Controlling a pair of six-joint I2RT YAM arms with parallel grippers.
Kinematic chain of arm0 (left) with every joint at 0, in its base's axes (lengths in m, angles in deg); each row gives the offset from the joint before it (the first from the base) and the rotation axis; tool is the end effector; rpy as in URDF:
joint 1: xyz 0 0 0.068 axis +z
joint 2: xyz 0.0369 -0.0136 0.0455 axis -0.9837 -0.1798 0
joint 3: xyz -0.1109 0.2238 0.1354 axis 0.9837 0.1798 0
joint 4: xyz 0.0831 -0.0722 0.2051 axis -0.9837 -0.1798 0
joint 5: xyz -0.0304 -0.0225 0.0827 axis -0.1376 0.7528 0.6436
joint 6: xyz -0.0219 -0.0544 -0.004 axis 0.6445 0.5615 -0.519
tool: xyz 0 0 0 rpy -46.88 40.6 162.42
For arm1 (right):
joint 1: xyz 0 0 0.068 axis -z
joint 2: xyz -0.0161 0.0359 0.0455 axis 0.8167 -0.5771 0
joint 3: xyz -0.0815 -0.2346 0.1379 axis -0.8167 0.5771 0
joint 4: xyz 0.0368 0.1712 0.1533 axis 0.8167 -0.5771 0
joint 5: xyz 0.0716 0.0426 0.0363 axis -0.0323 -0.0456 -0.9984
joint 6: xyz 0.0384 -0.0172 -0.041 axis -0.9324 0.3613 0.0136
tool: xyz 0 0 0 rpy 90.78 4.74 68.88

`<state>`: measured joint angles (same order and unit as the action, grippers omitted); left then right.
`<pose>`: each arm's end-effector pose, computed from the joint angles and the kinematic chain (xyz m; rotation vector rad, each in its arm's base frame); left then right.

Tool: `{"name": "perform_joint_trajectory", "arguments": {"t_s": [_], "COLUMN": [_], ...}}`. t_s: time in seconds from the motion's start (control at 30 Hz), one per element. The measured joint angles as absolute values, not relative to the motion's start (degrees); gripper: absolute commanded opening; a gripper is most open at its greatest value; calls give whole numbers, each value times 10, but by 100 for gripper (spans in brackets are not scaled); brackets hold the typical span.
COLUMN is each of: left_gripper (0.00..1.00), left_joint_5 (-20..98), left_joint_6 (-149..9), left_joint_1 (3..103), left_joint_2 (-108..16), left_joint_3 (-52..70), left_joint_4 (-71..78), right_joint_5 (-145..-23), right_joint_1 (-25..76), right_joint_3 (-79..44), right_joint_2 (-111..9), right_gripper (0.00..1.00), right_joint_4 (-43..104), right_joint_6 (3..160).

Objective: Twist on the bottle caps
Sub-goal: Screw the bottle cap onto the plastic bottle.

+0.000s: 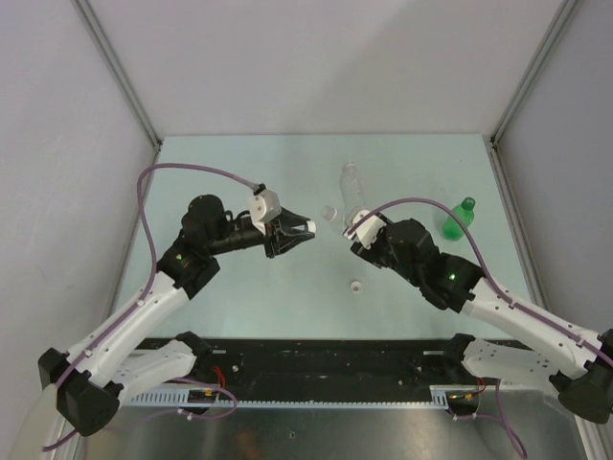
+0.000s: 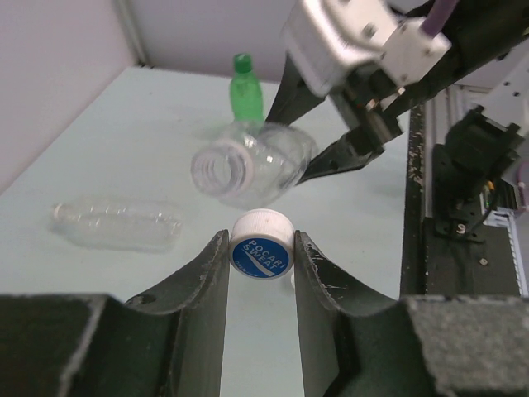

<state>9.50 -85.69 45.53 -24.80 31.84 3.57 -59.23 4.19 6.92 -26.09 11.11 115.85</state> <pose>0.1383 -0.1255 0.3722 1.0231 1.3539 -0.9294 0.1295 0.1380 0.3344 -1.1037 1.6551 -0.0325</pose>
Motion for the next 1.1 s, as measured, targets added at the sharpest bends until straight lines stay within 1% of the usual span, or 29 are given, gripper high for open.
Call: {"name": "perform_joint_trajectory", "arguments": {"t_s": [0.1,0.33,0.53,1.1], "left_gripper": [8,10,10,11], "left_joint_5": [56,6,-18,-68], "left_joint_6": [-879,-912,-929,-938], "left_joint_1": [455,455,456,457], "left_joint_2": [-257,-272,-285,-310], "left_joint_3": [302,282,280,270], "left_joint_4": [34,23,6,-13], "right_joint_5": [-599,-610,-617,-622], "right_joint_1": [32,5,-16,-36], "right_joint_3": [91,122,123,125], "right_joint_2": [-248,-214,-196,-198], "right_gripper": [1,1,1,0], "right_joint_4": [113,112,112,84], "right_joint_6": [1145,1136,1141,1144]}}
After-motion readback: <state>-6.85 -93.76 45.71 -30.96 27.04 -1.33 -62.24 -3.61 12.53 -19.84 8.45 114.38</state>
